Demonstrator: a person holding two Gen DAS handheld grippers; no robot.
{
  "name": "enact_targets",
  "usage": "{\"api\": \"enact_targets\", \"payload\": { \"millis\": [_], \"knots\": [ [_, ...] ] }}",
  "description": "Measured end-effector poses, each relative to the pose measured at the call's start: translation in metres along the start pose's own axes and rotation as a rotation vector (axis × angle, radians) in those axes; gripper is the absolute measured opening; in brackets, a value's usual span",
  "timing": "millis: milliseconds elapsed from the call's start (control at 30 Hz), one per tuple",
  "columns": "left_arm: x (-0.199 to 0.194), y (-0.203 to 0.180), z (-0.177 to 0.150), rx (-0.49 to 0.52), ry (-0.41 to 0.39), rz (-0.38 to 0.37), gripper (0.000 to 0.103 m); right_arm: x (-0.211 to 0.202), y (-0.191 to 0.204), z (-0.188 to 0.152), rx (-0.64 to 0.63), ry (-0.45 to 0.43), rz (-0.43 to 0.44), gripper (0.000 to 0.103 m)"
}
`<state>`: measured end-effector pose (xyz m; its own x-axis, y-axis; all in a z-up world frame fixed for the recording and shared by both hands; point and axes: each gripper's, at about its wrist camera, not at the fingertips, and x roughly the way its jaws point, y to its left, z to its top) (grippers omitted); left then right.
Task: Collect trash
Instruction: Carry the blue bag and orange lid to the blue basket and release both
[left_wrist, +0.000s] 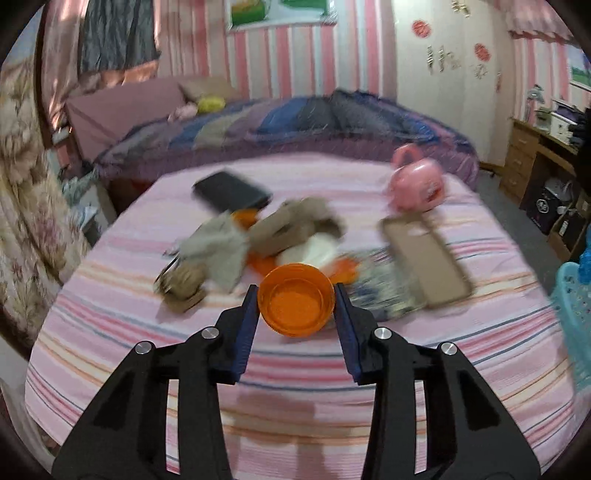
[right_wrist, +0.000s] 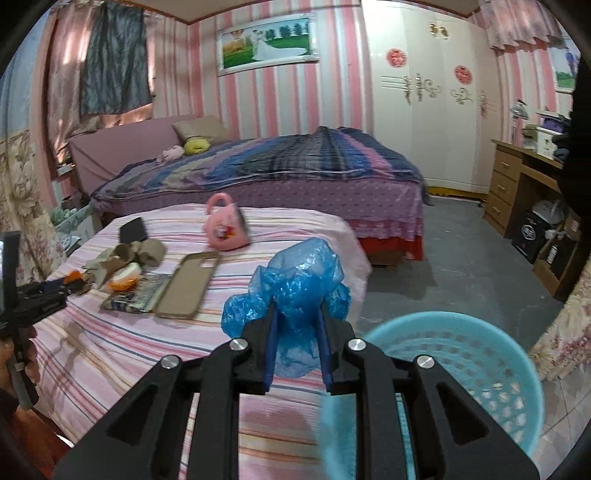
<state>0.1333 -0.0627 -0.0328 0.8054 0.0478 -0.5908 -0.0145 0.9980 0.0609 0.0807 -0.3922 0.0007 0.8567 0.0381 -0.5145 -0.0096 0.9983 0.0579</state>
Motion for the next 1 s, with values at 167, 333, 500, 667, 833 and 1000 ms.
{"api": "enact_targets", "payload": {
  "millis": [167, 333, 500, 667, 833, 1000],
  "knots": [
    [-0.019, -0.064, 0.012, 0.007, -0.043, -0.093, 0.039, -0.012, -0.042, -0.006, 0.023, 0.014, -0.085, 0.02],
    [-0.029, -0.135, 0.017, 0.074, -0.065, -0.159, 0.039, -0.023, -0.087, -0.016, 0.06, 0.024, -0.163, 0.02],
    [-0.034, -0.194, 0.013, 0.124, -0.058, -0.238, 0.039, -0.03, -0.127, -0.03, 0.074, 0.054, -0.236, 0.02],
    [-0.036, -0.254, 0.003, 0.163, -0.027, -0.326, 0.039, -0.033, -0.157, -0.042, 0.131, 0.073, -0.289, 0.02],
    [-0.036, -0.31, -0.01, 0.221, -0.011, -0.39, 0.039, -0.031, -0.166, -0.048, 0.136, 0.086, -0.309, 0.02],
    [-0.03, -0.347, -0.015, 0.254, 0.019, -0.442, 0.039, -0.028, -0.169, -0.05, 0.136, 0.098, -0.323, 0.019]
  ]
}}
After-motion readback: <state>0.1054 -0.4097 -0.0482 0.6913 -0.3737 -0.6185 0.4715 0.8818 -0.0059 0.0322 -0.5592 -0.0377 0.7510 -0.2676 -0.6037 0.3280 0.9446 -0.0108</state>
